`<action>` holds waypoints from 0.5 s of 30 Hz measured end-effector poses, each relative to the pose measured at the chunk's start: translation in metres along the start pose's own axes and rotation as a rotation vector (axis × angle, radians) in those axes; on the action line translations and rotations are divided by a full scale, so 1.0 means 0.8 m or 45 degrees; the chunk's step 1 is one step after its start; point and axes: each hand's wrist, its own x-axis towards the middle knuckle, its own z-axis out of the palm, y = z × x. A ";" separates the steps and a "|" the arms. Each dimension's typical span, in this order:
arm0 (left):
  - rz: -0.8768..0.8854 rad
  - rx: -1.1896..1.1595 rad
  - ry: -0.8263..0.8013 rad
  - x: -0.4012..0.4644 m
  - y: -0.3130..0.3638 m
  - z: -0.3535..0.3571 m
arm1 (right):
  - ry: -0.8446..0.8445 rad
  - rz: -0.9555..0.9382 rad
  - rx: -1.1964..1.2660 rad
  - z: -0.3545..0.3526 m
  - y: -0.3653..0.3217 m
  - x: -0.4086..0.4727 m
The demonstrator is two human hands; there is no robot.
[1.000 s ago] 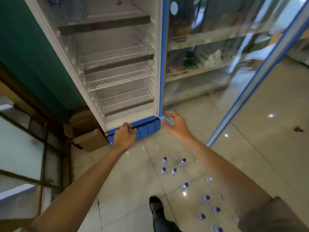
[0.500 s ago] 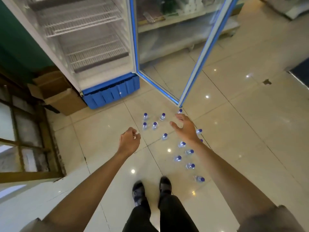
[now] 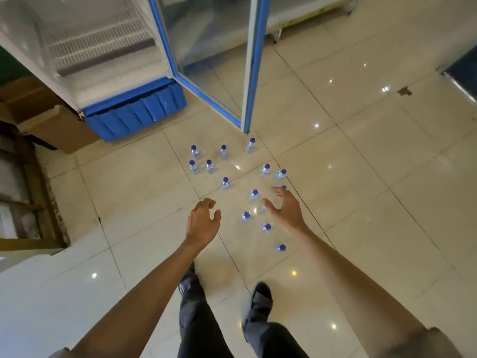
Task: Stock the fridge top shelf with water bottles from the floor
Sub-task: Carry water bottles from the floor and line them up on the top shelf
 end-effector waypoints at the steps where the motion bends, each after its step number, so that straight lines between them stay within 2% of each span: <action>1: -0.006 0.000 -0.011 -0.003 -0.001 0.021 | -0.006 0.012 -0.003 -0.003 0.018 -0.001; 6: -0.042 0.016 -0.047 0.004 -0.025 0.111 | -0.042 0.060 -0.059 0.012 0.123 0.010; 15: 0.016 -0.008 -0.064 0.093 -0.156 0.300 | 0.042 0.228 -0.084 0.137 0.351 0.081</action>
